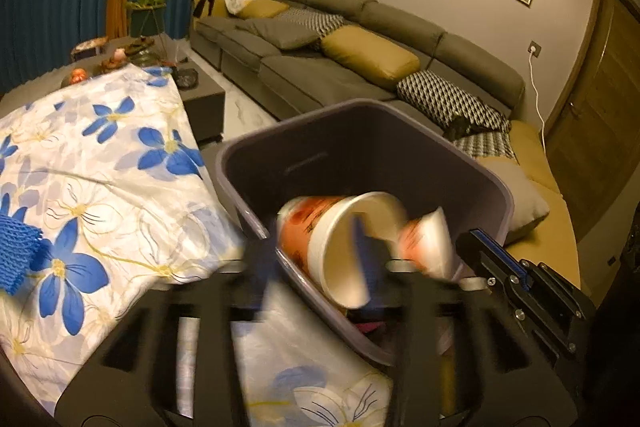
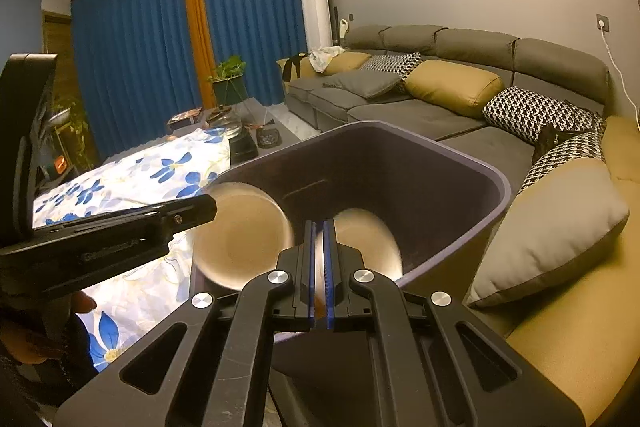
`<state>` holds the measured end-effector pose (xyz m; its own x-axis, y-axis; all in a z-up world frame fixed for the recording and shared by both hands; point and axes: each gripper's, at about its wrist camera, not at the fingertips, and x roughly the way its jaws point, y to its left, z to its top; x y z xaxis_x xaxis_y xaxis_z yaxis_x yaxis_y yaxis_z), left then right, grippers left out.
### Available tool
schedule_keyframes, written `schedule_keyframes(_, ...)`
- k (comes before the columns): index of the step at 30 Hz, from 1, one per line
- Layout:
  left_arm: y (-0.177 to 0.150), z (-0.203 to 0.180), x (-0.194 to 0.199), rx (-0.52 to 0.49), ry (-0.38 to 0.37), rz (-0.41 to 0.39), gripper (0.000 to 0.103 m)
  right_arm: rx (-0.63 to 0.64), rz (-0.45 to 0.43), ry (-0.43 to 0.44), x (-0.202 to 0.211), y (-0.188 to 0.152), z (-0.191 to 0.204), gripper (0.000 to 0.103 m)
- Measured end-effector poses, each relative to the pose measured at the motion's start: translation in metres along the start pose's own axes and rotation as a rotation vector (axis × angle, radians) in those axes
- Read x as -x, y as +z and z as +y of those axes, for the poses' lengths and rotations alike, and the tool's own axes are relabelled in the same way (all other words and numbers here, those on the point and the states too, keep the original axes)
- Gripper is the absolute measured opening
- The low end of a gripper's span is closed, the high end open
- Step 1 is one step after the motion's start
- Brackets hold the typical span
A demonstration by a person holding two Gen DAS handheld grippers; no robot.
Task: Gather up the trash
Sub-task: 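Open both tools over the grey bin to drop the paper cups, then move both open tools back over the trash on the sheet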
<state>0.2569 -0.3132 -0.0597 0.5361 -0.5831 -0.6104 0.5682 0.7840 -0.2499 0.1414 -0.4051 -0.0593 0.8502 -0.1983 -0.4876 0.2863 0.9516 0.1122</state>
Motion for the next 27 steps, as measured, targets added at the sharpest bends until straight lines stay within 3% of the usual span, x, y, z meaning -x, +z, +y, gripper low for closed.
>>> schedule_keyframes(6,-0.006,0.017,0.029,0.045,0.061,-0.071,0.084,-0.016,-0.032,-0.019,0.016,0.0,-0.007,0.005)
schedule_keyframes(8,-0.01,0.023,0.043,0.05,0.089,-0.097,0.087,-0.023,-0.058,-0.028,0.027,0.0,-0.008,0.017)
schedule_keyframes(10,-0.016,0.029,0.057,0.051,0.129,-0.121,0.09,-0.039,-0.093,-0.032,0.04,-0.002,-0.01,0.051)
schedule_keyframes(16,-0.044,0.059,0.113,0.087,0.272,-0.192,0.095,-0.063,-0.131,0.001,0.069,-0.012,-0.001,0.071)
schedule_keyframes(19,-0.058,0.074,0.144,0.098,0.362,-0.222,0.096,-0.056,-0.13,0.045,0.078,-0.017,0.015,0.078)
schedule_keyframes(27,-0.097,0.123,0.232,0.157,0.613,-0.306,0.096,0.014,-0.087,0.192,0.09,-0.032,0.084,0.081)
